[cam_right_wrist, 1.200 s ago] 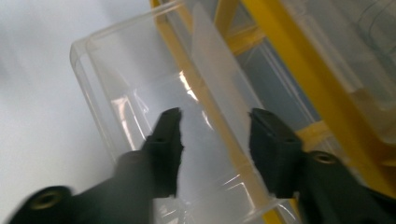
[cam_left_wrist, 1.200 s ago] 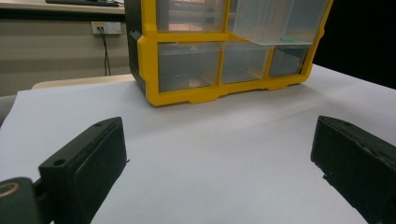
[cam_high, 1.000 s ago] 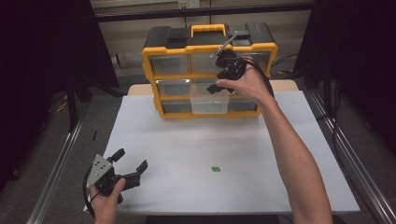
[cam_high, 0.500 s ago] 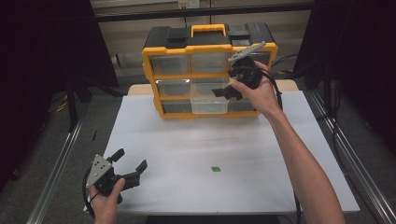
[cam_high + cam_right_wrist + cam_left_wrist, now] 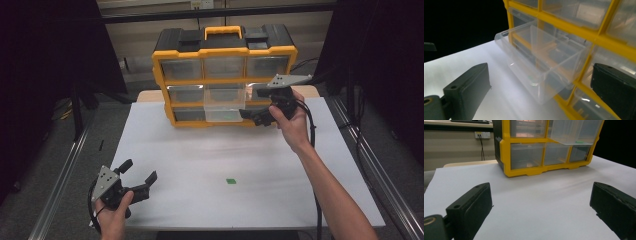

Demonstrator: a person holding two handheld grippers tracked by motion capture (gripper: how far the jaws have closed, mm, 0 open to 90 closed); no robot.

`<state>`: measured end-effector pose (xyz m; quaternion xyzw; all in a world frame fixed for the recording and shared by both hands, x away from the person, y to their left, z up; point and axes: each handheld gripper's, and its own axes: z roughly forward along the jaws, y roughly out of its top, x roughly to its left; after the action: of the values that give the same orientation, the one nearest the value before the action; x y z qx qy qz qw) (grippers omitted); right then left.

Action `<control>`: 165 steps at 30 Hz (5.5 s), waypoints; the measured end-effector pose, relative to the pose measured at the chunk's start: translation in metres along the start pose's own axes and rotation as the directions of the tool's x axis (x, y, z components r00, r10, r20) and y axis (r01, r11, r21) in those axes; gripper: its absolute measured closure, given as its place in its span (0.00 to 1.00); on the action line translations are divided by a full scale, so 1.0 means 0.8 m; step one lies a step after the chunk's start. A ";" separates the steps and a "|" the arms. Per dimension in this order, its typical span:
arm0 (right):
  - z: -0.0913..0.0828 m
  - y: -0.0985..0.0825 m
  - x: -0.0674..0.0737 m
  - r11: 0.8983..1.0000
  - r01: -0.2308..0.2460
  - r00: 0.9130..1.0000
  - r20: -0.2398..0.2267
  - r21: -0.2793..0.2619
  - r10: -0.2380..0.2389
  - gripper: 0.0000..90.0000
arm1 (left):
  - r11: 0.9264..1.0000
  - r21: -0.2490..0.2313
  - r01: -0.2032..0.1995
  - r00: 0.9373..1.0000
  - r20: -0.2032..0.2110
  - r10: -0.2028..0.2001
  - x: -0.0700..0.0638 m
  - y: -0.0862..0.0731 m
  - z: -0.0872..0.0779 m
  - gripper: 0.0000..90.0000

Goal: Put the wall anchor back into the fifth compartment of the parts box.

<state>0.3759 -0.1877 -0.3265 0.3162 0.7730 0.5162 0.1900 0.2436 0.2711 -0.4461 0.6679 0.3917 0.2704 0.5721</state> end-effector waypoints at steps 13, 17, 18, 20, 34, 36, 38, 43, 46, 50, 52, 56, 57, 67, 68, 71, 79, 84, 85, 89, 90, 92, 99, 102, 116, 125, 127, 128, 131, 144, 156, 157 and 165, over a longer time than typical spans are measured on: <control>-0.006 -0.075 0.024 0.997 -0.020 0.997 -0.076 0.080 0.026 0.02 | 1.000 0.014 -0.014 1.000 -0.001 0.014 -0.001 0.000 0.000 0.05; -0.003 -0.089 0.029 0.995 -0.037 0.994 -0.098 0.097 0.047 0.02 | 1.000 0.004 -0.016 1.000 0.005 0.016 -0.002 0.001 0.000 0.05; -0.002 -0.094 0.032 0.993 -0.042 0.991 -0.122 0.112 0.056 0.02 | 1.000 -0.004 -0.007 1.000 0.007 0.007 -0.002 0.002 0.000 0.05; 0.002 -0.101 0.037 0.990 -0.034 0.989 -0.135 0.138 0.052 0.02 | 1.000 0.001 -0.014 1.000 0.000 0.014 -0.002 0.001 -0.001 0.05; 0.052 -0.132 0.082 0.923 0.104 0.960 -0.281 0.371 0.005 0.22 | 0.999 0.018 -0.029 1.000 0.002 0.029 -0.002 0.000 0.000 0.04; 0.056 -0.132 0.086 0.909 0.127 0.956 -0.295 0.398 -0.005 0.24 | 1.000 0.017 -0.026 1.000 0.010 0.026 -0.002 0.000 0.001 0.04; 0.061 -0.131 0.090 0.894 0.153 0.955 -0.297 0.421 -0.024 0.24 | 1.000 -0.002 0.002 1.000 -0.005 -0.002 -0.005 0.000 0.003 0.04; 0.073 -0.132 0.096 0.841 0.214 0.939 -0.341 0.496 -0.037 0.39 | 0.999 0.024 -0.032 0.999 0.001 0.032 -0.003 0.000 0.002 0.04; 0.081 -0.128 0.098 0.807 0.234 0.933 -0.359 0.542 -0.029 0.50 | 0.999 0.025 -0.032 0.999 -0.002 0.032 -0.004 0.000 0.003 0.04; 0.095 -0.123 0.100 0.766 0.291 0.915 -0.401 0.573 -0.048 0.56 | 0.999 0.027 -0.040 0.999 -0.001 0.040 -0.002 0.000 0.001 0.04; 0.100 -0.123 0.101 0.754 0.295 0.913 -0.405 0.586 -0.042 0.61 | 0.999 0.024 -0.031 1.000 -0.001 0.031 -0.003 -0.001 0.002 0.04; 0.104 -0.121 0.100 0.741 0.307 0.911 -0.410 0.597 -0.047 0.66 | 0.999 0.026 -0.031 1.000 0.007 0.031 -0.003 -0.001 0.002 0.04; 0.104 -0.121 0.099 0.740 0.308 0.911 -0.409 0.597 -0.049 0.67 | 0.999 0.031 -0.036 0.999 0.005 0.036 -0.003 -0.001 0.002 0.04; 0.107 -0.126 0.098 0.727 0.324 0.898 -0.438 0.606 -0.035 0.75 | 0.999 0.027 -0.028 1.000 0.003 0.028 -0.002 -0.001 0.002 0.04; 0.108 -0.127 0.099 0.725 0.322 0.899 -0.438 0.609 -0.030 0.75 | 0.999 0.025 -0.026 1.000 0.006 0.026 -0.002 -0.001 0.002 0.04; 0.110 -0.129 0.102 0.714 0.330 0.896 -0.444 0.618 -0.031 0.77 | 1.000 0.023 -0.018 1.000 0.009 0.018 -0.003 -0.001 0.002 0.04; 0.113 -0.130 0.103 0.711 0.331 0.890 -0.456 0.621 -0.016 0.84 | 1.000 0.018 -0.015 1.000 0.001 0.015 -0.003 -0.001 0.002 0.04; 0.112 -0.129 0.103 0.703 0.334 0.891 -0.454 0.628 -0.018 0.85 | 0.999 0.026 -0.025 1.000 0.007 0.025 -0.003 -0.001 0.001 0.04; 0.111 -0.129 0.103 0.699 0.322 0.894 -0.448 0.639 -0.002 0.86 | 1.000 0.021 -0.021 1.000 0.006 0.021 -0.003 -0.001 0.002 0.04; 0.115 -0.132 0.102 0.701 0.329 0.890 -0.456 0.632 -0.006 0.91 | 1.000 0.018 -0.019 1.000 0.001 0.019 -0.003 0.000 0.002 0.04; 0.115 -0.131 0.103 0.697 0.324 0.892 -0.451 0.640 -0.001 0.92 | 1.000 0.016 -0.015 1.000 0.001 0.015 -0.003 0.000 0.002 0.04; 0.115 -0.131 0.103 0.697 0.326 0.893 -0.450 0.639 -0.005 0.93 | 1.000 0.014 -0.020 1.000 0.008 0.019 -0.003 0.000 0.002 0.04; 0.115 -0.132 0.103 0.705 0.325 0.893 -0.450 0.630 -0.010 0.95 | 1.000 0.015 -0.012 1.000 0.005 0.012 -0.004 -0.001 0.002 0.04; 0.113 -0.130 0.101 0.716 0.314 0.897 -0.443 0.624 -0.007 0.95 | 0.999 0.025 -0.025 1.000 0.007 0.025 -0.003 0.000 0.001 0.04; 0.084 -0.107 0.081 0.854 0.255 0.890 -0.456 0.454 -0.023 0.95 | 1.000 0.014 -0.028 1.000 0.004 0.028 -0.004 0.000 0.000 0.04; 0.063 -0.089 0.074 0.907 0.199 0.901 -0.434 0.371 -0.020 0.95 | 0.999 0.017 -0.042 0.999 0.008 0.042 -0.004 0.001 0.000 0.04; 0.059 -0.083 0.073 0.913 0.202 0.898 -0.438 0.354 -0.028 0.95 | 0.999 0.017 -0.042 0.999 0.009 0.042 -0.004 0.002 0.000 0.04; 0.056 -0.079 0.072 0.916 0.204 0.899 -0.436 0.345 -0.036 0.95 | 0.999 0.015 -0.040 0.999 0.009 0.040 -0.005 0.001 0.000 0.04; 0.048 -0.066 0.070 0.930 0.193 0.901 -0.431 0.312 -0.043 0.95 | 0.999 0.016 -0.042 0.999 0.010 0.042 -0.005 0.001 0.000 0.04; 0.027 -0.012 0.055 0.938 0.222 0.919 -0.379 0.267 -0.110 0.95 | 0.999 0.014 -0.031 0.999 0.011 0.031 -0.005 0.001 0.002 0.04; 0.021 0.055 0.038 0.942 0.238 0.933 -0.326 0.237 -0.154 0.95 | 0.999 0.013 -0.035 0.999 0.007 0.035 -0.004 0.001 0.001 0.04; 0.022 0.059 0.035 0.939 0.240 0.935 -0.319 0.247 -0.155 0.95 | 0.999 0.010 -0.032 0.999 0.007 0.032 -0.004 0.001 0.001 0.04; 0.029 0.083 0.018 0.938 0.230 0.952 -0.262 0.261 -0.160 0.95 | 0.999 0.014 -0.038 0.999 0.009 0.038 -0.005 0.001 0.000 0.04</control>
<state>0.3991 -0.1444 -0.2743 0.1978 0.8846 0.4105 0.0990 0.2421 0.2679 -0.4449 0.6804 0.3783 0.2756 0.5639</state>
